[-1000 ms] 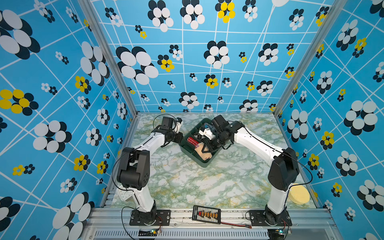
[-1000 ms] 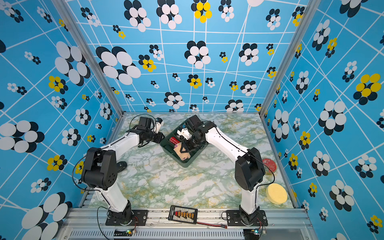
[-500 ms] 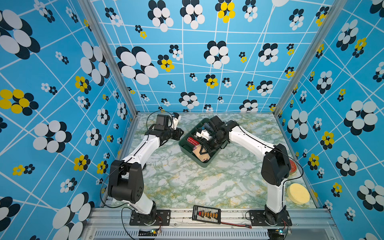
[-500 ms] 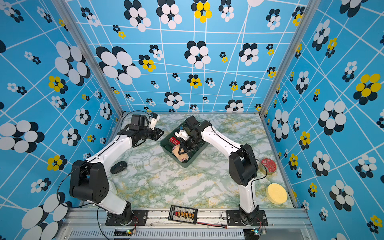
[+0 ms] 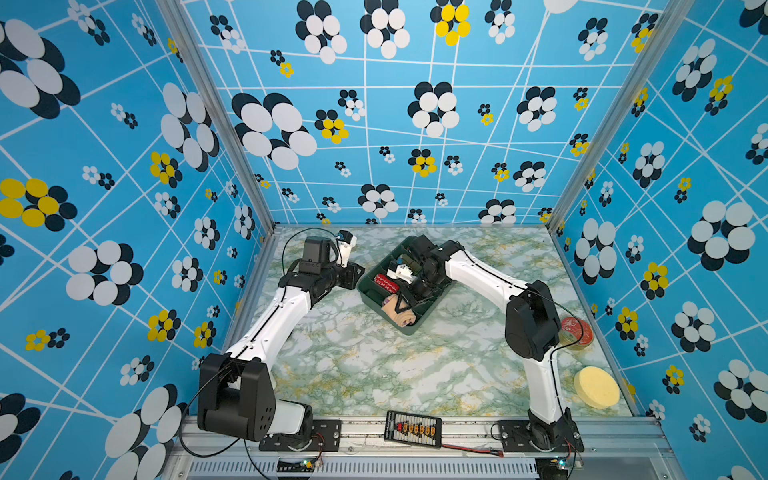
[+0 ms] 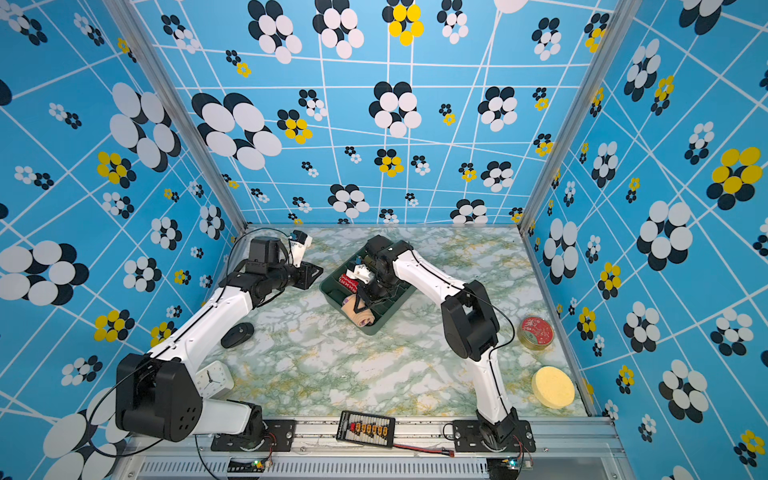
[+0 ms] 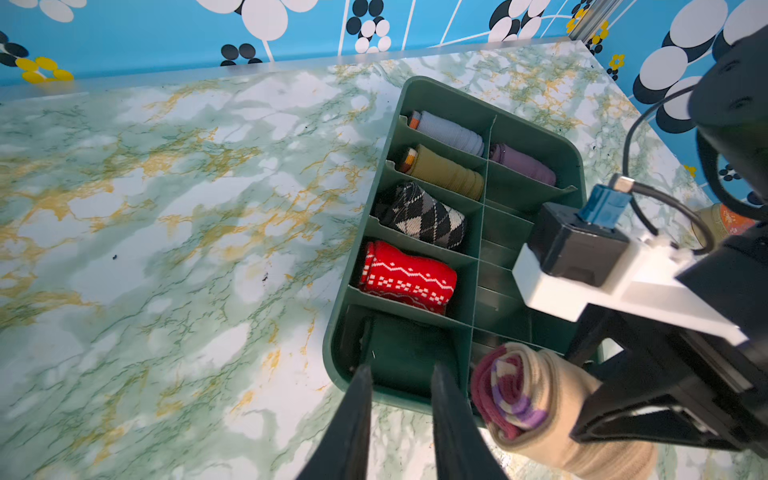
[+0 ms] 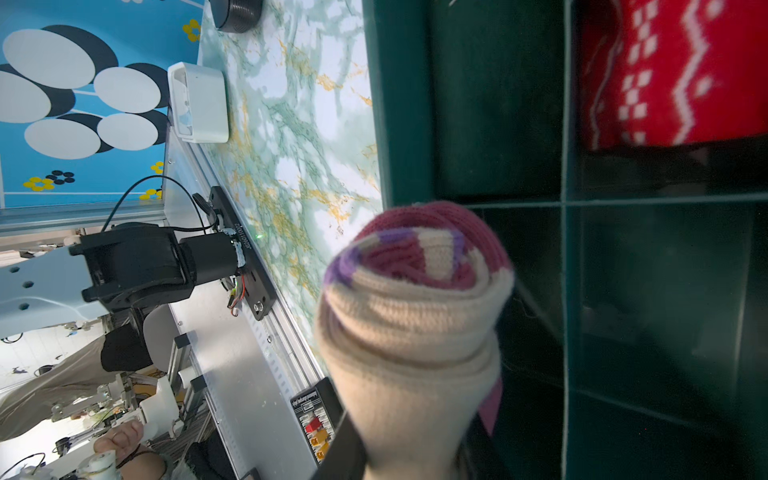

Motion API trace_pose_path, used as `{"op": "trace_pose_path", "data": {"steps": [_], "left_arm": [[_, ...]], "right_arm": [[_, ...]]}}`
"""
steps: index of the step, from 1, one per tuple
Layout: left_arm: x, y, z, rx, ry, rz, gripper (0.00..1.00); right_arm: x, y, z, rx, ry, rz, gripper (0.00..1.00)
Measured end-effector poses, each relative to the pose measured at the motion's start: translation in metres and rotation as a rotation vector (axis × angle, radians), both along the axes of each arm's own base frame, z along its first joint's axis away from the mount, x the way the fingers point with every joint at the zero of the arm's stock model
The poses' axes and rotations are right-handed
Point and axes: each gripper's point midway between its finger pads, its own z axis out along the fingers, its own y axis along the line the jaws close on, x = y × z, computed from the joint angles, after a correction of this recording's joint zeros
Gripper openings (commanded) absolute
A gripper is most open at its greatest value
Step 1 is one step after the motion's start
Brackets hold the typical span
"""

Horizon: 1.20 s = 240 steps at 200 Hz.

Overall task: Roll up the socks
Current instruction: 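Swing the right gripper over the empty compartment while the left gripper hovers nearby, then lower the rolled sock upright into the empty compartment with the right gripper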

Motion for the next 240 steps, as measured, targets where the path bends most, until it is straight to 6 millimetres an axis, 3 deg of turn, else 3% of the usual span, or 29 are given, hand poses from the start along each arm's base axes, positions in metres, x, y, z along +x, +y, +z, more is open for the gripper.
{"op": "trace_pose_path", "data": {"steps": [167,240], "left_arm": [[-0.017,0.004,-0.008,0.012,0.041,0.003,0.27],[-0.017,0.005,-0.006,0.015,0.034,0.009,0.27]], "right_arm": [[0.019,-0.016,-0.024,-0.149,-0.031,-0.032,0.0],[0.015,-0.011,-0.041,-0.249,-0.122,-0.017,0.0]]}}
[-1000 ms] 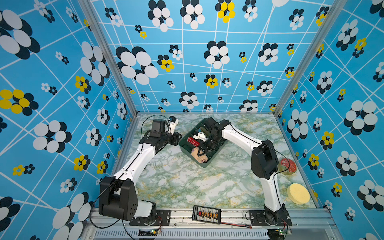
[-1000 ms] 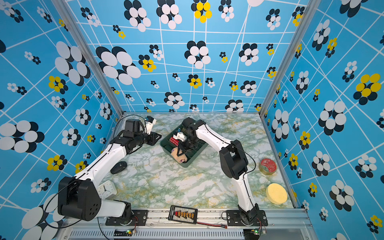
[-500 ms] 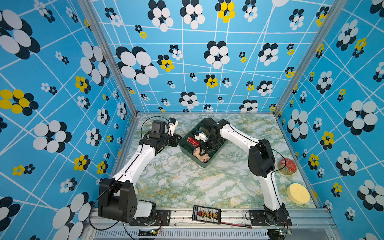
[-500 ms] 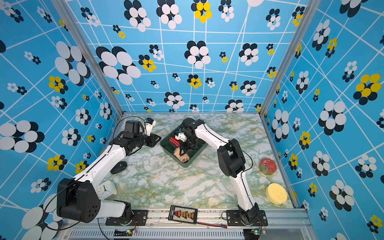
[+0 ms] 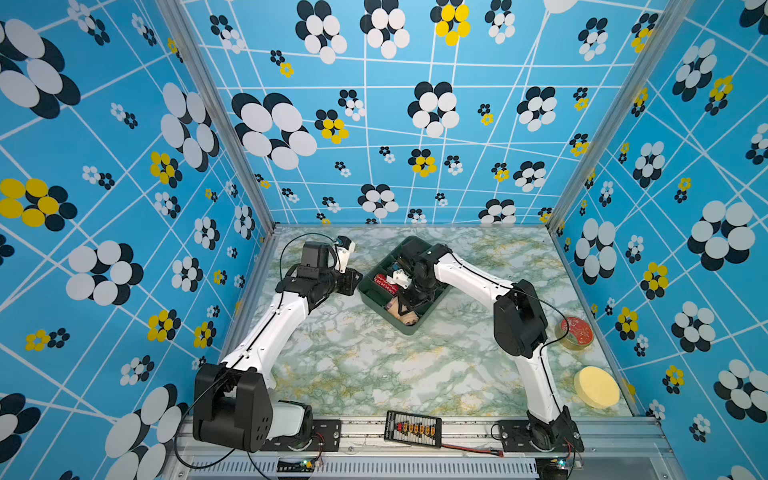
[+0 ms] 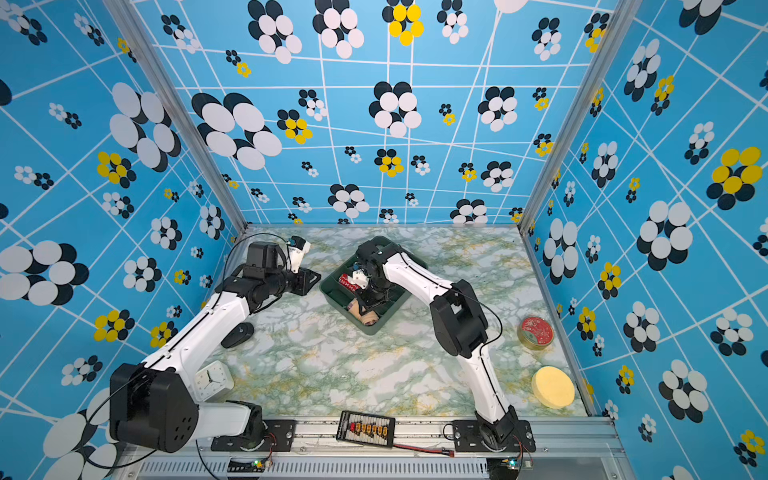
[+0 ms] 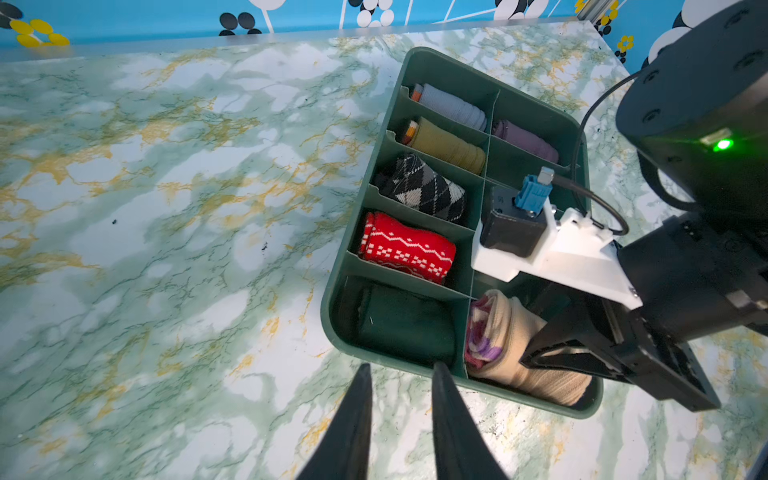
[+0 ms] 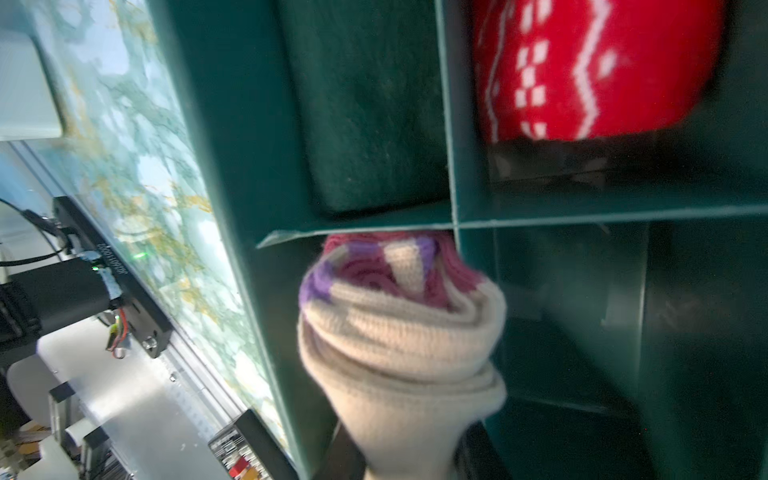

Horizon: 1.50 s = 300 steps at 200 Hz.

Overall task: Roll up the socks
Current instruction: 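Lower the rolled sock upright into the empty compartment with the right gripper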

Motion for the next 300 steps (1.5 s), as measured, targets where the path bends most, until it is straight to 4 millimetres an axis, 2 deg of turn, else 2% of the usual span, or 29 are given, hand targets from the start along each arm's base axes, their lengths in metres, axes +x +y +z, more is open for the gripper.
{"op": "trace_pose_path", "data": {"steps": [48,106,249,264,300], "left_arm": [[-0.005,0.001,0.003,-0.004,0.0,0.004,0.28],[-0.015,0.003,0.015,-0.017,-0.016,0.017,0.29],[-0.02,0.007,0.009,-0.022,0.004,0.045,0.33],[-0.02,0.007,0.009,-0.022,0.004,0.045,0.34],[-0.02,0.007,0.009,-0.022,0.005,0.045,0.36]], "right_arm": [[-0.001,0.002,-0.011,-0.072,-0.067,0.01,0.0],[-0.002,0.002,-0.013,-0.099,-0.087,0.008,0.0],[-0.002,0.011,-0.031,-0.155,-0.097,0.089,0.0],[-0.002,0.012,-0.031,-0.164,-0.101,0.092,0.03],[-0.002,0.011,-0.031,-0.175,-0.111,0.093,0.19]]}}
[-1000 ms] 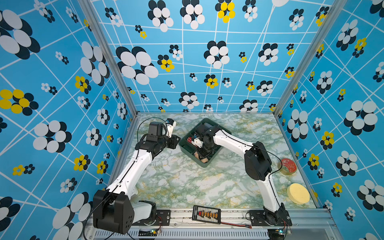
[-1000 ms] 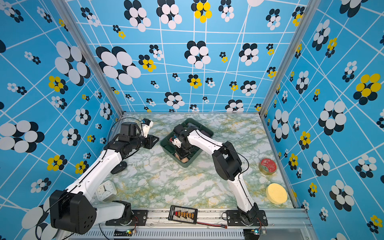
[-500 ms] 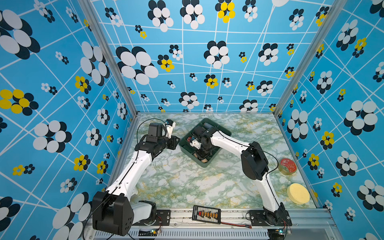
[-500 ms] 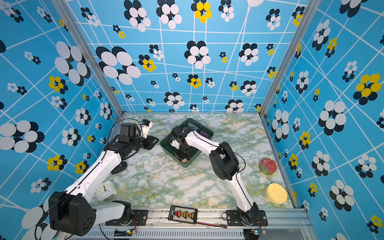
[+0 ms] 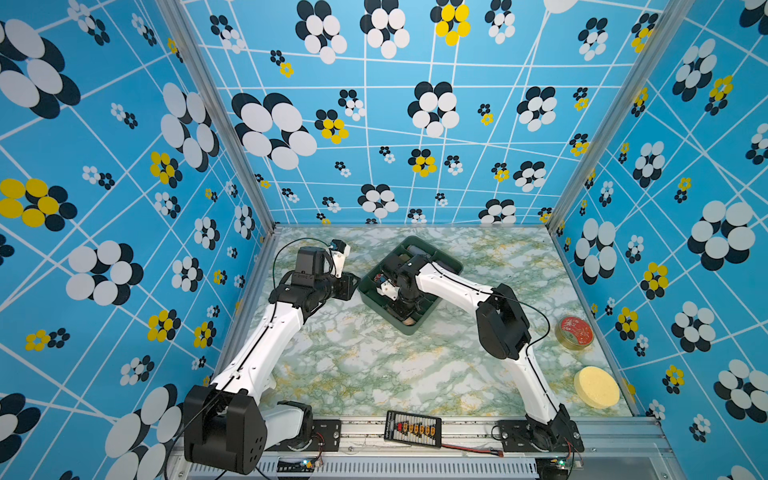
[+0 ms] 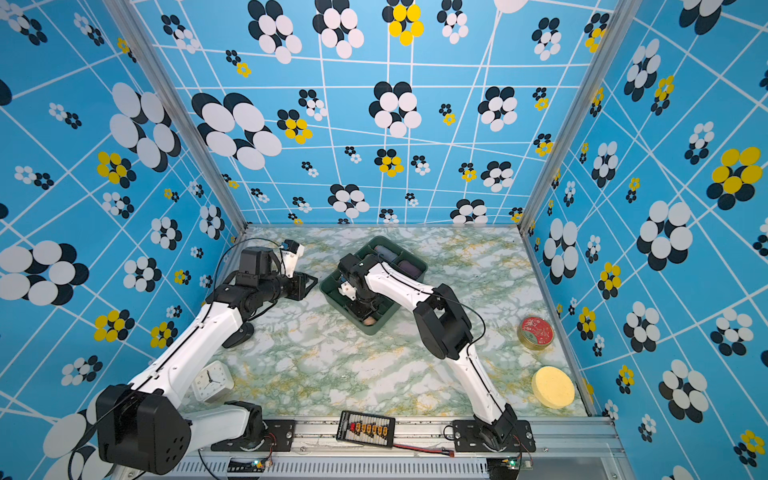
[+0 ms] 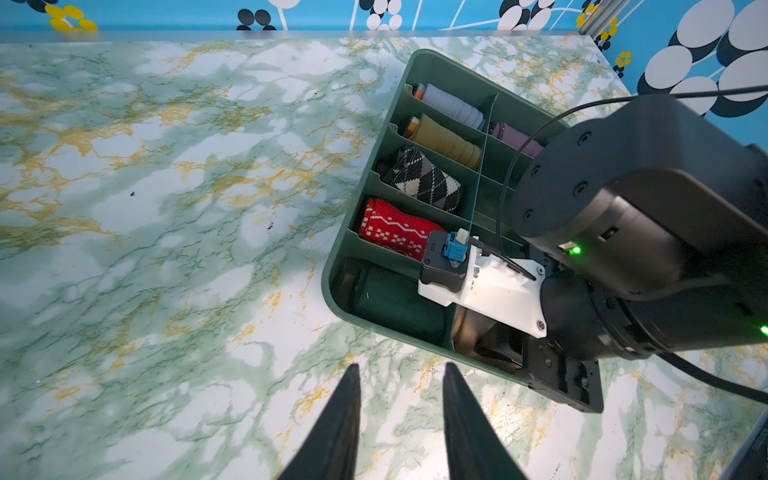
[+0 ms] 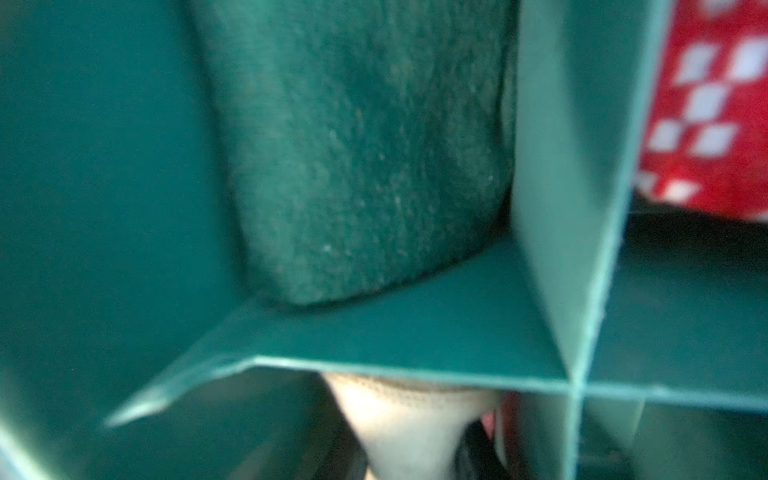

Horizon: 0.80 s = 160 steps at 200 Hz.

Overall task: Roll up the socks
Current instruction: 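Lower the rolled sock upright into the empty compartment with the right gripper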

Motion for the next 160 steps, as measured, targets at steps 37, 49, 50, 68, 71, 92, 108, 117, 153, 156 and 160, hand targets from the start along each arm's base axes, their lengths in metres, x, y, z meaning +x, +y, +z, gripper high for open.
{"op": "trace_pose_path", "data": {"steps": [37,49,50,68,71,92,108,117,153,156,160], "left_arm": [[0.0,0.0,0.0,0.0,0.0,0.0,0.37],[0.0,0.0,0.0,0.0,-0.001,0.0,0.37],[0.0,0.0,0.0,0.0,-0.001,0.0,0.37],[0.0,0.0,0.0,0.0,-0.001,0.0,0.37],[0.0,0.0,0.0,0.0,0.0,0.0,0.37],[0.0,0.001,0.0,0.002,0.0,0.003,0.39],[0.0,0.001,-0.001,0.005,0.003,0.005,0.4],[-0.001,0.001,-0.001,0.006,0.005,0.005,0.4],[-0.001,0.001,-0.001,0.006,0.006,0.005,0.4],[-0.001,0.001,-0.001,0.006,0.006,0.005,0.4],[-0.001,0.001,-0.001,0.006,0.006,0.005,0.4]], "right_arm": [[0.001,0.0,0.0,-0.003,-0.004,-0.003,0.31],[0.0,0.0,0.0,-0.005,-0.005,-0.002,0.32],[0.0,0.0,0.0,-0.005,-0.005,-0.002,0.33],[0.0,0.0,0.001,-0.009,-0.011,-0.003,0.38],[0.0,0.0,0.001,-0.011,-0.013,-0.003,0.4],[0.003,0.002,0.005,-0.002,-0.025,-0.002,0.45],[0.005,0.004,0.011,0.007,-0.037,-0.004,0.46],[0.005,0.004,0.012,0.009,-0.042,-0.005,0.47],[0.006,0.003,0.013,0.008,-0.047,-0.009,0.5],[0.006,0.003,0.014,0.008,-0.048,-0.009,0.5],[0.006,0.003,0.014,0.008,-0.049,-0.009,0.51]]}}
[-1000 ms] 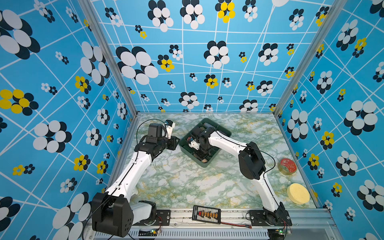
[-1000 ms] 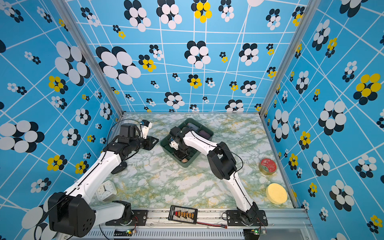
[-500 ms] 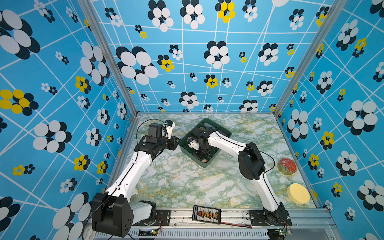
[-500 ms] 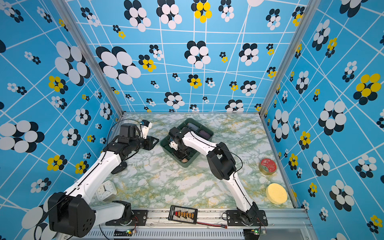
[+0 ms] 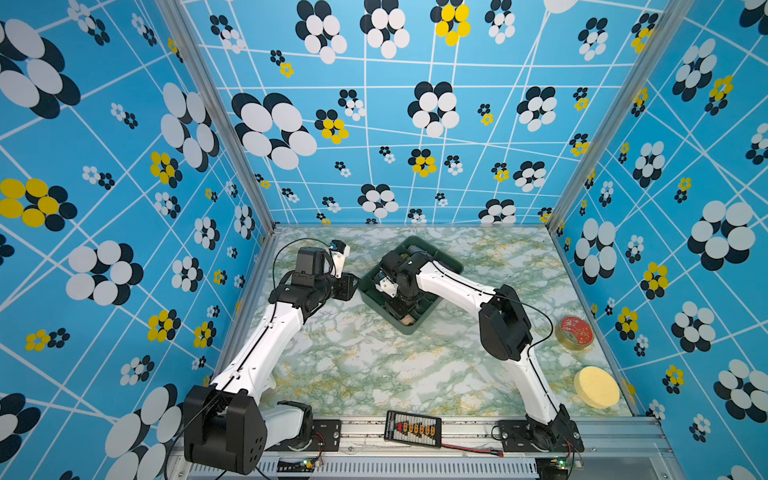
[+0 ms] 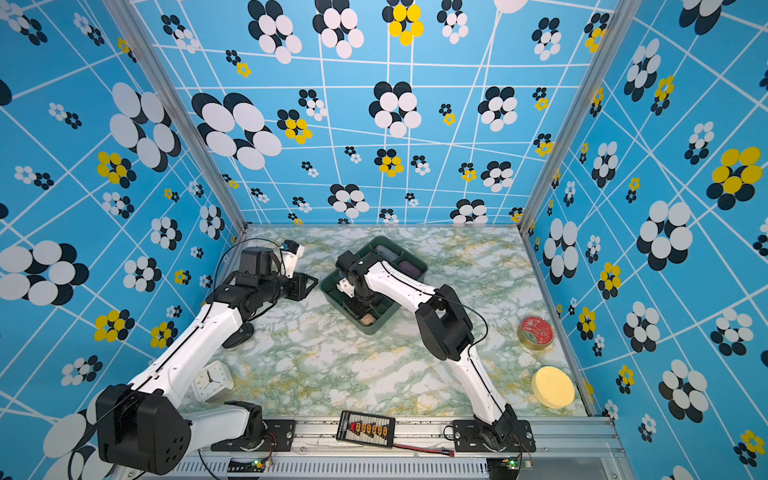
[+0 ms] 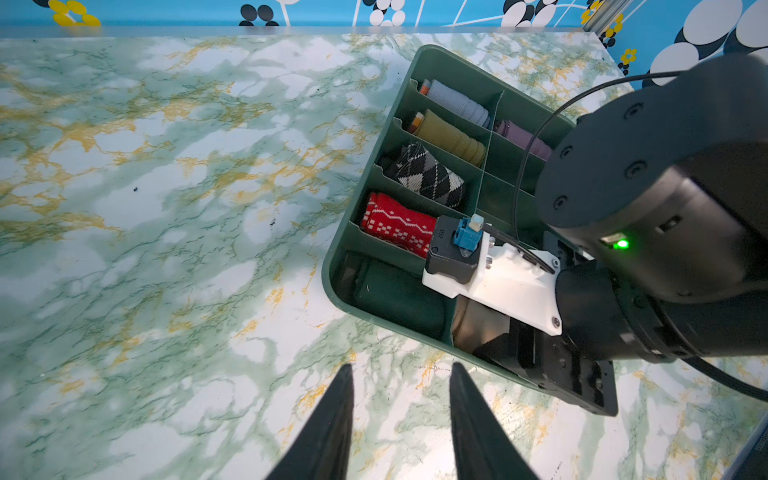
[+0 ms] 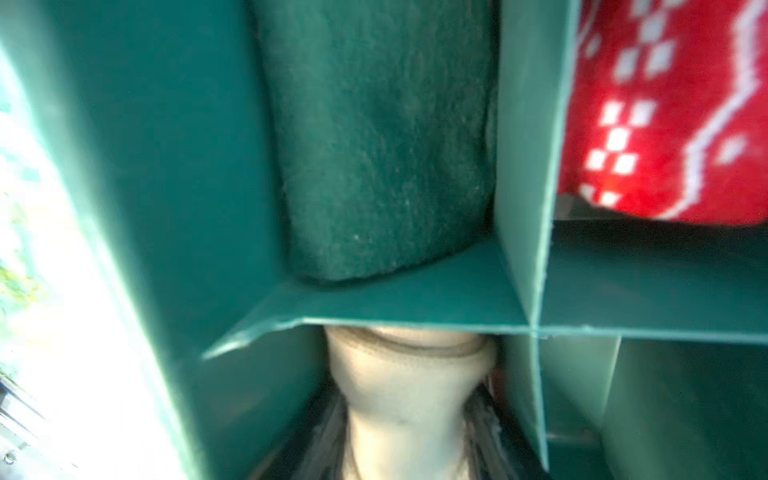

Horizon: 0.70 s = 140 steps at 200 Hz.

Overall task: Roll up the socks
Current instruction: 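Lower the rolled sock upright into the empty compartment with the right gripper, then open the right gripper and lift it away from the placed sock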

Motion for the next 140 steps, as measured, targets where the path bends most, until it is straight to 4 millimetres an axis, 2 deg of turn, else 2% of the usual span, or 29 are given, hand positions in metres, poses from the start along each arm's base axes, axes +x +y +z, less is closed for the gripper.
{"op": "trace_pose_path", "data": {"steps": [100,140], "left_arm": [[-0.001,0.002,0.001,0.005,-0.001,0.006,0.4],[-0.001,0.004,0.002,0.012,-0.008,0.015,0.4]], "right_arm": [[0.002,0.0,0.009,-0.002,-0.031,-0.006,0.51],[0.011,-0.002,0.035,0.046,-0.108,-0.05,0.52]]}}
